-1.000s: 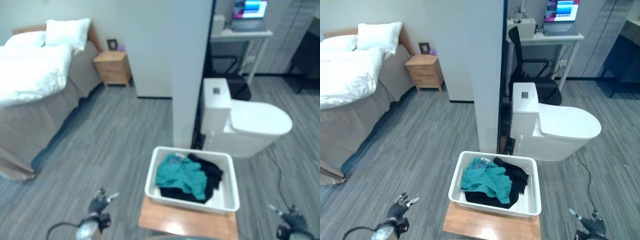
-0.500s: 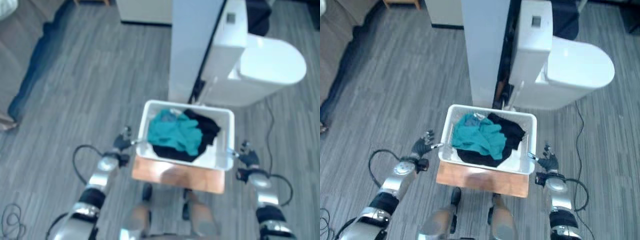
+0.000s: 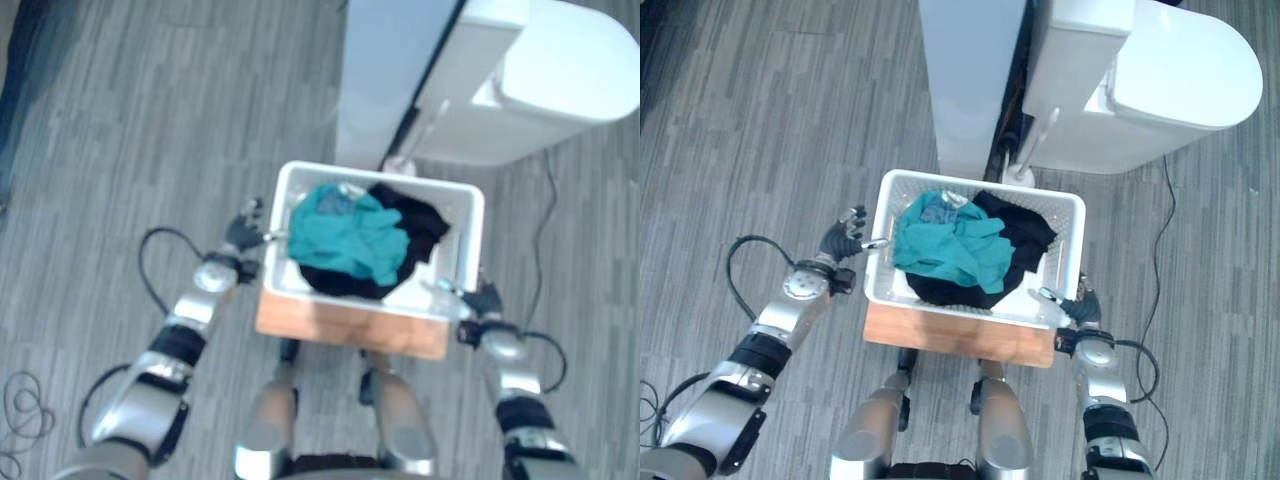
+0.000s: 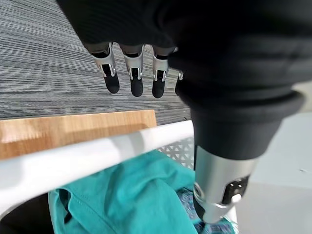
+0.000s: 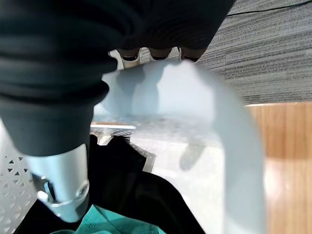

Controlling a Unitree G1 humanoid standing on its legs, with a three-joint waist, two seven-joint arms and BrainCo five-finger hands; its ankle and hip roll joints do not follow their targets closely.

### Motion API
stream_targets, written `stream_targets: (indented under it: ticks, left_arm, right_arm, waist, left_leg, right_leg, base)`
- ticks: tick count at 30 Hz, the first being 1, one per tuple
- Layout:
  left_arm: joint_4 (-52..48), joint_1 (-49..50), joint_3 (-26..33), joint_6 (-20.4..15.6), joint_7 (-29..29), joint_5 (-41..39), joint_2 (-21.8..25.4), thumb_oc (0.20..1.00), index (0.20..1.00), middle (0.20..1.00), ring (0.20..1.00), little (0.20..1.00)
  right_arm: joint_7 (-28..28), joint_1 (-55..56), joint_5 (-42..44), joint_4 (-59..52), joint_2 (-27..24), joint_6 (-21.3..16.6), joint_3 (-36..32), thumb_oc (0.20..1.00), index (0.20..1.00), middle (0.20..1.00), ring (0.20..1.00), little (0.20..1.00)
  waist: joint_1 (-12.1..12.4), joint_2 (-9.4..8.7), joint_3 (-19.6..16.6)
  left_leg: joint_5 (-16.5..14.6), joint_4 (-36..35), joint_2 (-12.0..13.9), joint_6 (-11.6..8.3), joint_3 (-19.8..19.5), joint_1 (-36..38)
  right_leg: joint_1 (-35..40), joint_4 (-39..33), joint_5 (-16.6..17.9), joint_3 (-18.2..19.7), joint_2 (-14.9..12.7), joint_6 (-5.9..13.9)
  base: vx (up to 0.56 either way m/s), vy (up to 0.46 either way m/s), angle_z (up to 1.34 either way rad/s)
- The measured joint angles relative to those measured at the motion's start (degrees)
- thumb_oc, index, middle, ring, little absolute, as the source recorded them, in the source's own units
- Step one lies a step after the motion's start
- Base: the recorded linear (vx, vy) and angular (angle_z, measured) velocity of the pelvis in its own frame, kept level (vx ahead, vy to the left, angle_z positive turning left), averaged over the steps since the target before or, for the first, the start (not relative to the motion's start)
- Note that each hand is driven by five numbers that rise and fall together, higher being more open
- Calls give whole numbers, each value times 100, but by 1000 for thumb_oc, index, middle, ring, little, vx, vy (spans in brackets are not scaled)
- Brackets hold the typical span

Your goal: Grab the laundry basket,head to the washer,open it,put in the laundry and shut it.

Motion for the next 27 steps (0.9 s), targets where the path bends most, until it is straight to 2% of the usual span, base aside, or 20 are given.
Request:
stream_targets:
  ticks: [1, 2, 6, 10, 13, 16, 23, 27]
  left_arm:
    - [265, -148, -88, -4, 29, -1, -8, 1000, 1000, 1000, 1000, 1000]
    - [946, -543, -513, 17, 26, -30, 12, 1000, 1000, 1000, 1000, 1000]
    - [1119, -779, -713, 38, -17, -227, -18, 1000, 1000, 1000, 1000, 1000]
    - [1971, -1634, -1427, 36, -81, -243, 29, 1000, 1000, 1000, 1000, 1000]
    - [2388, -2078, -1610, 36, -88, -244, 42, 1000, 1000, 1000, 1000, 1000]
    - [2367, -2350, -1608, -12, -75, -243, 77, 1000, 1000, 1000, 1000, 1000]
    - [2359, -2417, -1718, -5, -16, -242, 137, 1000, 1000, 1000, 1000, 1000]
    - [2489, -2425, -1730, -4, 34, -241, 260, 1000, 1000, 1000, 1000, 1000]
  right_arm:
    - [-13, -108, -2, 18, 1, 3, 36, 1000, 1000, 1000, 1000, 1000]
    - [-74, -358, 0, 106, -28, 3, 166, 1000, 1000, 1000, 1000, 1000]
    - [-98, -642, -3, 108, -60, 1, 243, 1000, 1000, 1000, 1000, 1000]
    - [-257, -838, -9, 140, -227, -4, 444, 1000, 1000, 1000, 1000, 1000]
    - [-304, -1011, -23, 232, -230, -29, 479, 1000, 1000, 1000, 1000, 1000]
    - [-360, -1050, -27, 232, -232, -65, 559, 1000, 1000, 1000, 1000, 1000]
    - [-331, -1133, 143, 226, 42, -173, 578, 1000, 1000, 1000, 1000, 1000]
    - [-199, -1196, 151, 223, 36, -180, 836, 1000, 1000, 1000, 1000, 1000]
  waist:
    - [-2, 0, 0]
    - [-11, -1, 0]
    - [-38, -1, 0]
    - [-40, 0, 0]
    - [-50, 0, 0]
    - [-76, 3, 1]
    - [-74, 4, -1]
    - [-53, 4, -1]
  left_leg:
    - [0, 0, -3, 0, 3, -2]
    - [1, 0, -7, 1, 10, -2]
    - [1, -2, -2, 0, 10, -7]
    - [35, 3, -22, 9, 12, -175]
    - [47, 1, -16, 2, 26, -247]
    - [55, 3, -10, -1, 21, -285]
    - [58, 0, -27, 4, 40, -360]
    - [84, 0, -26, 1, 141, -424]
  right_leg:
    - [-4, 0, 2, 1, -1, 1]
    - [-7, 0, 14, 31, -2, 3]
    - [-15, -1, 16, 32, 4, 4]
    - [-185, -1, 56, 63, -6, -2]
    - [-278, 0, 76, 86, 4, -10]
    - [-304, 0, 76, 71, 5, -11]
    - [-405, 1, 102, 98, -3, -45]
    - [-511, 1, 145, 154, 6, -68]
  base:
    - [0, 0, 0]
    - [0, 0, 0]
    - [0, 0, 0]
    - [1, 0, -1]
    - [2, 1, -8]
    - [2, 2, 3]
    - [-1, 4, -3]
    - [6, 6, -9]
